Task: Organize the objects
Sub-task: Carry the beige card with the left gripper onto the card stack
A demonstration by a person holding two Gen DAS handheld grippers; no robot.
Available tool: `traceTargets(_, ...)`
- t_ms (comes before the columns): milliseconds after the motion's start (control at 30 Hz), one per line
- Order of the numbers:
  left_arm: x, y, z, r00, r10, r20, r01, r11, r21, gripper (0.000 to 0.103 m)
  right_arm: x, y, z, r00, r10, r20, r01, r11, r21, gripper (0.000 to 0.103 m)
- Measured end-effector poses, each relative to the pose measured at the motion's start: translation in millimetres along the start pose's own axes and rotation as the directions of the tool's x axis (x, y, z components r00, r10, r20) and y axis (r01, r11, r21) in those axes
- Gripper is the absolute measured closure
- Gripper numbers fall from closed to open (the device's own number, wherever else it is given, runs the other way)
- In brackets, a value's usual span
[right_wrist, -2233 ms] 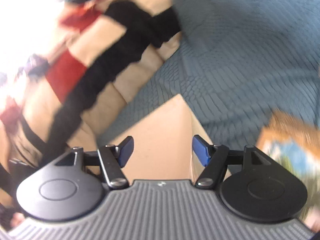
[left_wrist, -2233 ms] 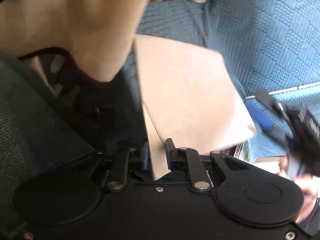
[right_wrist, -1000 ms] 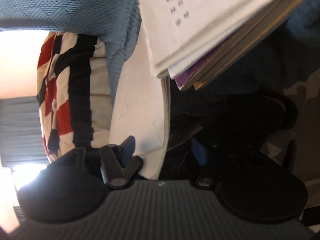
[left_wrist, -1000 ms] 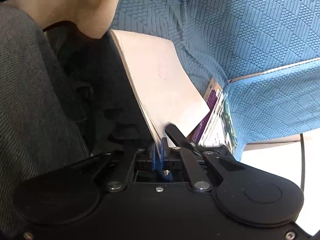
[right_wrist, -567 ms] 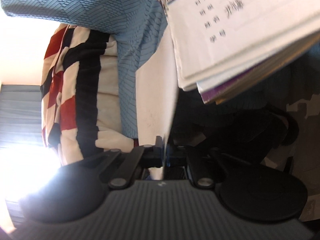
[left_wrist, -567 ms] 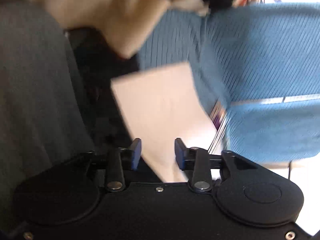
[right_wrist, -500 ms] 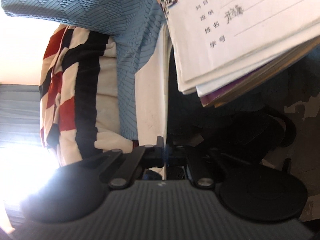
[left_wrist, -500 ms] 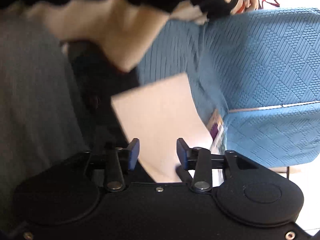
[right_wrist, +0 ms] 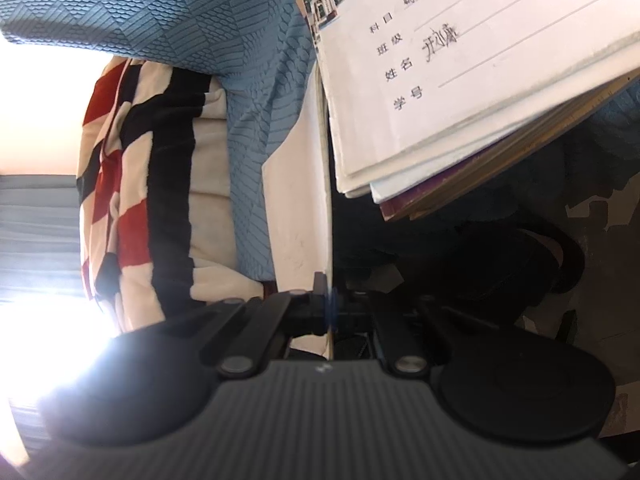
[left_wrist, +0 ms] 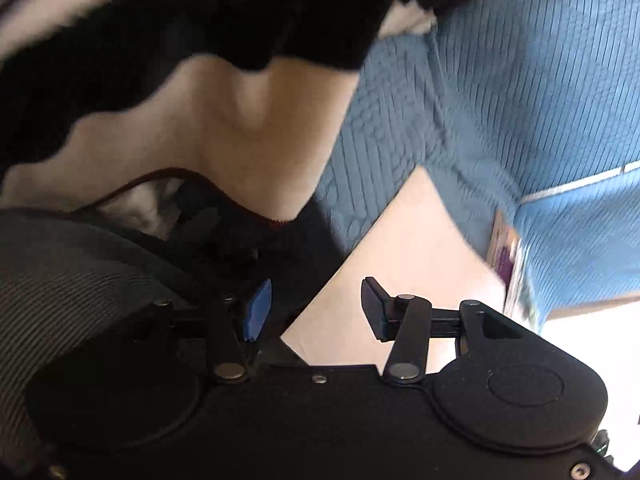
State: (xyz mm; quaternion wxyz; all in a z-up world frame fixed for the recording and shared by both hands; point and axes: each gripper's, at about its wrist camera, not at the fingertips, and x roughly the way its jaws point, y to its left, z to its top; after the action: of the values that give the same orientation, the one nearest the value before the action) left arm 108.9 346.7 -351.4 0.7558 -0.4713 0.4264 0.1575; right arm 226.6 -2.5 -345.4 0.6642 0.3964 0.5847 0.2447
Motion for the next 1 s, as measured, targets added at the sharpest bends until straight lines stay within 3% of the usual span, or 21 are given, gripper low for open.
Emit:
traceTargets(267, 30.4, 4.9, 5.5, 0.988, -0.094, -0.124, 0.093, 0.996, -0.012, 0.058, -1.4, -0.8, 0.8, 1.000, -0.003, 0.000, 0.003, 1.000, -0.010, 0.099)
traceTargets(467, 21.7, -5.6, -4.0, 0.984, -0.081, -0.157, 0.092, 0.994, 0.062, 0.068, -7.7, 18.7, -1.5, 0.999, -0.030, 0.032, 0.035, 0.986, -0.161, 0.099)
traceTargets(600, 6.7, -16.8, -12.6, 0.989, -0.071, -0.132, 0.087, 0.990, 0.114, 0.080, -13.3, 30.7, -0.4, 0.998, -0.045, 0.051, 0.056, 0.970, -0.238, 0.099)
traceTargets(800, -36.3, -38.9, -26.8, 0.995, -0.090, -0.036, 0.095, 0.979, 0.178, 0.094, -24.3, 49.6, -0.1, 0.995, -0.083, 0.061, 0.100, 0.927, -0.363, 0.099)
traceTargets(1000, -80.2, -68.8, -39.4, 0.995, -0.087, 0.051, 0.072, 0.968, 0.240, 0.096, -42.3, 74.8, -4.0, 0.993, -0.070, 0.091, 0.106, 0.870, -0.482, 0.099)
